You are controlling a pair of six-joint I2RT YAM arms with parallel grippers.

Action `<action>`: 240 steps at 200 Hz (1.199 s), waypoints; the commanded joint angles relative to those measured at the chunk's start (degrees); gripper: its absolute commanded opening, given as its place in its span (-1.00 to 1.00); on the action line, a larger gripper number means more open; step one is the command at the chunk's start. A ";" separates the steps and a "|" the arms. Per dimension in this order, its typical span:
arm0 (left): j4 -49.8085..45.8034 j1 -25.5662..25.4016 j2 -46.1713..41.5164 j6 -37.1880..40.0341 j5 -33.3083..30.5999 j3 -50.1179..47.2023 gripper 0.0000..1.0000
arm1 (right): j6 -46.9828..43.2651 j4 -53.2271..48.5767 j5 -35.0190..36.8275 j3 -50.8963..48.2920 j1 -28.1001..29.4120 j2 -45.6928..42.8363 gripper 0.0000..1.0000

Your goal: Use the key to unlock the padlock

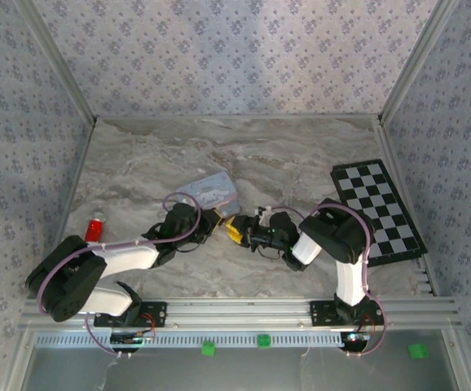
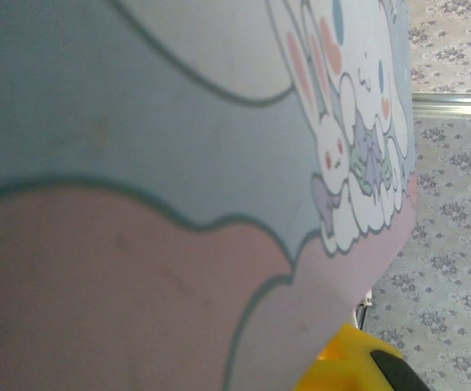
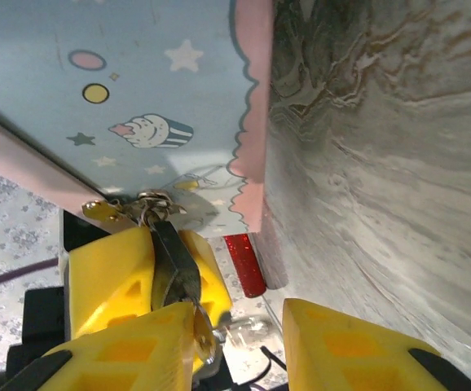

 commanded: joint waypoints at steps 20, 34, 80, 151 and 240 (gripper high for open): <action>3.19 0.99 -2.46 0.71 1.57 -0.37 -1.00 | -5.28 -0.18 -2.92 -3.34 -1.25 -0.13 -0.31; 2.96 1.26 -2.65 0.92 1.78 -0.67 -1.00 | -6.02 -0.18 -3.10 -3.55 -1.04 0.93 -0.31; 1.09 1.63 -3.32 2.07 2.15 -1.35 -1.00 | -8.55 -0.14 -2.46 -3.89 -0.74 -1.17 -0.38; -0.59 1.69 -3.01 2.94 3.85 -1.00 -1.00 | -9.17 -0.14 -1.30 -1.84 -0.12 -2.73 -0.56; 1.79 -1.06 0.21 2.25 3.95 -0.42 -1.00 | -7.94 -0.18 -1.74 1.72 0.94 -0.88 -0.66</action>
